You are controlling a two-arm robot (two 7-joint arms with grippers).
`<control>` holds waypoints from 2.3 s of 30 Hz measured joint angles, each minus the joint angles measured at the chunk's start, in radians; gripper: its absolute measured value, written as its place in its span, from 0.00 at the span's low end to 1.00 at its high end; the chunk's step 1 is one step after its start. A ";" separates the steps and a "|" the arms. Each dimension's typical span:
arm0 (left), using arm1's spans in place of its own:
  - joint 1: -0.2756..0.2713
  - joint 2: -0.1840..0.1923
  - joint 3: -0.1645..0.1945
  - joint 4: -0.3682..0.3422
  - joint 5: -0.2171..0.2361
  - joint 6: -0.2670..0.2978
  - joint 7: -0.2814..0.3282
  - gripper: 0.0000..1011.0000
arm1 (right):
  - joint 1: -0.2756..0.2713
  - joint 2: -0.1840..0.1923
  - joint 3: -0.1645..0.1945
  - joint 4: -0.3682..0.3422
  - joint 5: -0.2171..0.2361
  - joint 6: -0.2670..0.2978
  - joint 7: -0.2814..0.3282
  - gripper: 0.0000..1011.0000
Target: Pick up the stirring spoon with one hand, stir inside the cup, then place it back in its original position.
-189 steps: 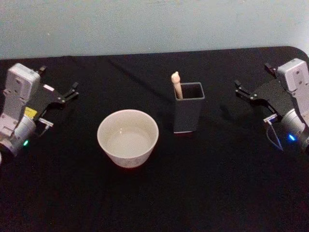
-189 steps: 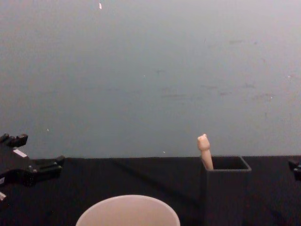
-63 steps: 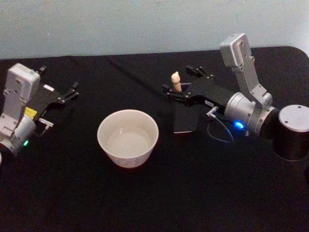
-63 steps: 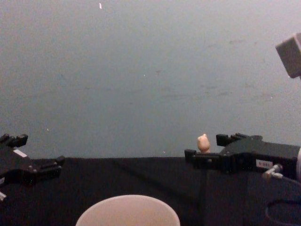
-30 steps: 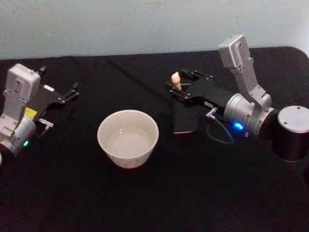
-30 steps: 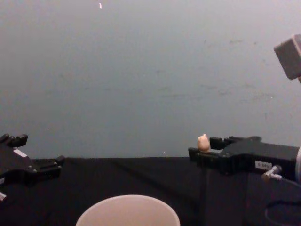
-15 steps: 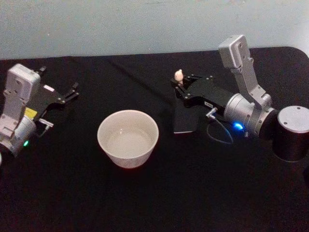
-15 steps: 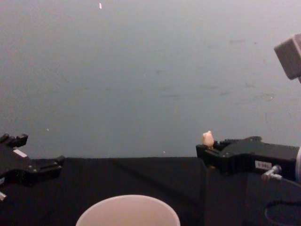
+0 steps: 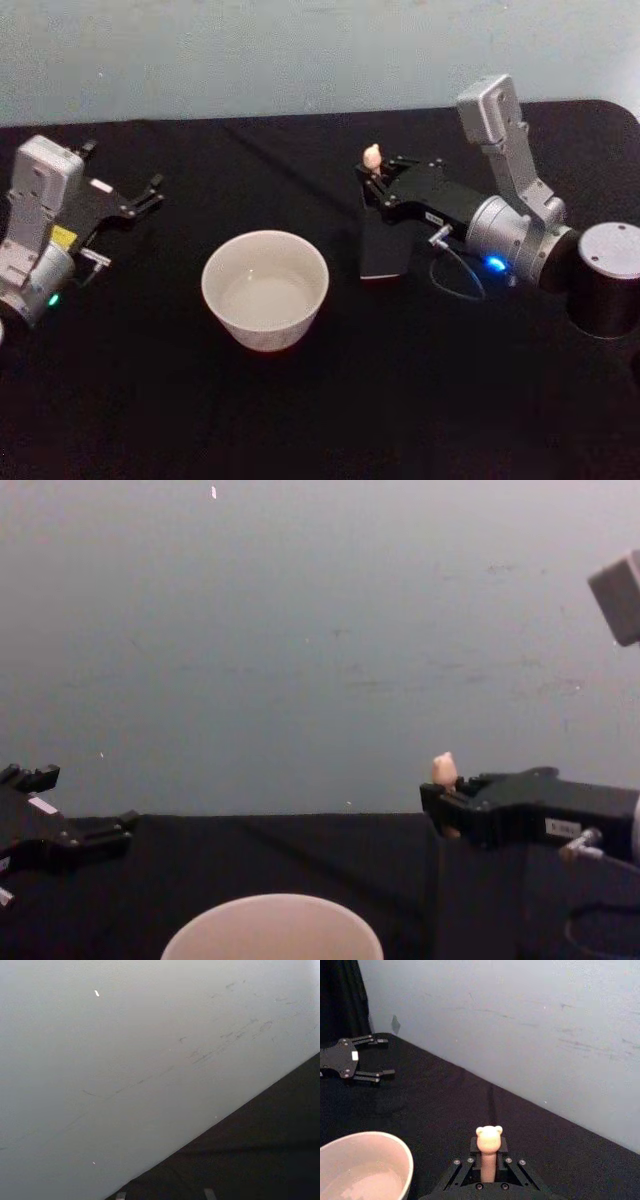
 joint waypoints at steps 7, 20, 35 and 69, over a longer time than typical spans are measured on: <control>0.000 0.000 0.000 0.000 0.000 0.000 0.000 0.99 | -0.017 0.003 0.024 -0.037 0.016 -0.005 0.000 0.17; 0.000 0.000 0.000 0.000 0.000 0.000 0.000 0.99 | -0.047 0.010 0.079 -0.126 0.078 -0.005 -0.016 0.17; 0.000 0.000 0.000 0.000 0.000 0.000 0.000 0.99 | -0.051 0.022 0.105 -0.196 0.129 -0.016 -0.032 0.17; 0.000 0.000 0.000 0.000 0.000 0.000 0.000 0.99 | -0.021 0.004 -0.041 -0.192 0.138 -0.061 0.030 0.17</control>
